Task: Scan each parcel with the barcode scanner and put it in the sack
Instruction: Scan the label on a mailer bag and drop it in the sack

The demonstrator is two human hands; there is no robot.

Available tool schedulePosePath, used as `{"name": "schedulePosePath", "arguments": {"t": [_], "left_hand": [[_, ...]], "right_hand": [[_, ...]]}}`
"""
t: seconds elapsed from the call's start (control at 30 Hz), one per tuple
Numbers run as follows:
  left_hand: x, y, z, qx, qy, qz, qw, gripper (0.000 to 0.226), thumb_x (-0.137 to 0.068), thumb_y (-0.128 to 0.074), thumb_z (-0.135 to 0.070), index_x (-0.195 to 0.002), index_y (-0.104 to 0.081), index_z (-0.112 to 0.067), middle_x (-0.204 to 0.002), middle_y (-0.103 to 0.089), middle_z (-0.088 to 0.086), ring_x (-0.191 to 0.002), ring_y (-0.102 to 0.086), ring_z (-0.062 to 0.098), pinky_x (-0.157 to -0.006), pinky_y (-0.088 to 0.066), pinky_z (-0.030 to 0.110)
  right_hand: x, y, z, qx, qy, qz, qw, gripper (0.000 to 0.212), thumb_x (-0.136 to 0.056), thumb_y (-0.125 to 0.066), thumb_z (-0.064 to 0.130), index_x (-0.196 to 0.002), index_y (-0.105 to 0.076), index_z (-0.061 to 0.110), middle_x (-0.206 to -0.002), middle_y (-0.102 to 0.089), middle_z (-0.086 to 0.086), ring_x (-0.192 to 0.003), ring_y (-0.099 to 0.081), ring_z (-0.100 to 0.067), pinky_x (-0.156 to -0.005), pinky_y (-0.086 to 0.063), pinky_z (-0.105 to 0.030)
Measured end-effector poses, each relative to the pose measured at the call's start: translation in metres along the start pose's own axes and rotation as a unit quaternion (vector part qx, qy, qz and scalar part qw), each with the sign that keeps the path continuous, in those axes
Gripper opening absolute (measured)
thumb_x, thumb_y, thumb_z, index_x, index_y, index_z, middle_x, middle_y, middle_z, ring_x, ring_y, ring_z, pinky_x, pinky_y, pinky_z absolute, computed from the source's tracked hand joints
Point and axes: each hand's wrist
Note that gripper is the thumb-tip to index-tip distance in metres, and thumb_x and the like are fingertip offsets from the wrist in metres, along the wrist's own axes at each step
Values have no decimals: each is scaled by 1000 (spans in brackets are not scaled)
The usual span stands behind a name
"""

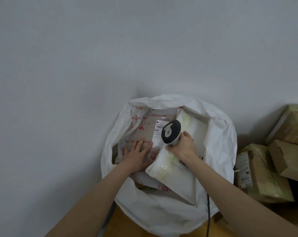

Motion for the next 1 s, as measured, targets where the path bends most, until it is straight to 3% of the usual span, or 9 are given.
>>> {"name": "schedulePosePath", "arguments": {"t": [0.13, 0.3, 0.47, 0.53, 0.63, 0.7, 0.77, 0.87, 1.0], "left_hand": [[-3, 0, 8, -20, 15, -26, 999, 94, -86, -51, -66, -150, 13, -41, -159, 22, 6, -147, 16, 32, -115, 1, 60], [-2, 7, 12, -10, 50, -16, 999, 93, -88, -48, -65, -150, 15, -38, -159, 22, 12, -147, 15, 33, -115, 2, 59], [7, 11, 3, 51, 65, 36, 996, 87, -89, -45, -65, -151, 10, -38, -159, 21, 10, -148, 8, 35, -115, -9, 63], [7, 23, 0, 35, 68, 40, 996, 80, -90, -44, -63, -153, -3, -35, -161, 4, 11, -146, -11, 36, -114, -21, 59], [0, 53, -6, -30, 38, -131, 990, 47, -92, -46, -48, -132, -44, -23, -140, -46, 7, -121, -48, 26, -94, -43, 42], [-10, 75, -3, -72, 43, -263, 961, 42, -93, -49, -30, -134, -44, -21, -140, -45, 7, -126, -42, 26, -99, -38, 40], [-16, 90, 13, -92, 102, -284, 949, 52, -94, -50, -24, -143, -33, -19, -147, -34, 12, -133, -33, 30, -103, -32, 43], [-15, 97, 42, -43, 182, -226, 956, 49, -96, -52, -26, -140, -33, -14, -129, -48, 13, -107, -53, 29, -80, -45, 37], [-12, 109, 46, 109, 149, -289, 939, 32, -96, -43, -10, -128, -49, -11, -113, -64, 10, -85, -56, 27, -67, -38, 32]], "right_hand": [[9, 4, -16, 0, -2, 7, 1000, 39, -82, -65, 24, -121, -59, 18, -129, -55, -4, -138, -28, -26, -114, -29, -38], [17, 18, -19, -65, -8, -6, 998, 26, -77, -67, 15, -99, -56, 22, -121, -57, -10, -122, -49, -33, -104, -42, -49], [20, 17, -11, -62, -14, 2, 998, 26, -77, -69, 19, -99, -54, 20, -116, -58, -8, -114, -54, -33, -99, -47, -48], [20, 20, -6, -65, -23, 11, 998, 25, -78, -68, 19, -93, -49, 23, -109, -59, -7, -112, -55, -32, -98, -47, -48], [13, 25, 9, -45, -16, 29, 998, 24, -79, -69, 22, -92, -49, 24, -108, -60, -6, -113, -54, -28, -101, -44, -48], [11, 20, 19, -32, -12, 49, 998, 27, -80, -71, 25, -100, -52, 22, -115, -56, -5, -117, -50, -30, -101, -43, -49], [11, 11, 22, 3, -14, 57, 998, 33, -83, -69, 27, -112, -55, 21, -121, -46, -3, -122, -40, -34, -101, -41, -53], [8, 2, 21, 36, -15, 53, 998, 40, -85, -65, 27, -123, -52, 24, -127, -39, -4, -124, -32, -37, -102, -38, -58], [2, 0, 24, 60, -27, 65, 996, 43, -87, -65, 33, -127, -50, 25, -133, -36, -4, -127, -29, -39, -104, -36, -58]]}}
Point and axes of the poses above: each hand's wrist, its own x-axis away from the middle knuckle, its own y-axis out of the back of the hand, z = x × y
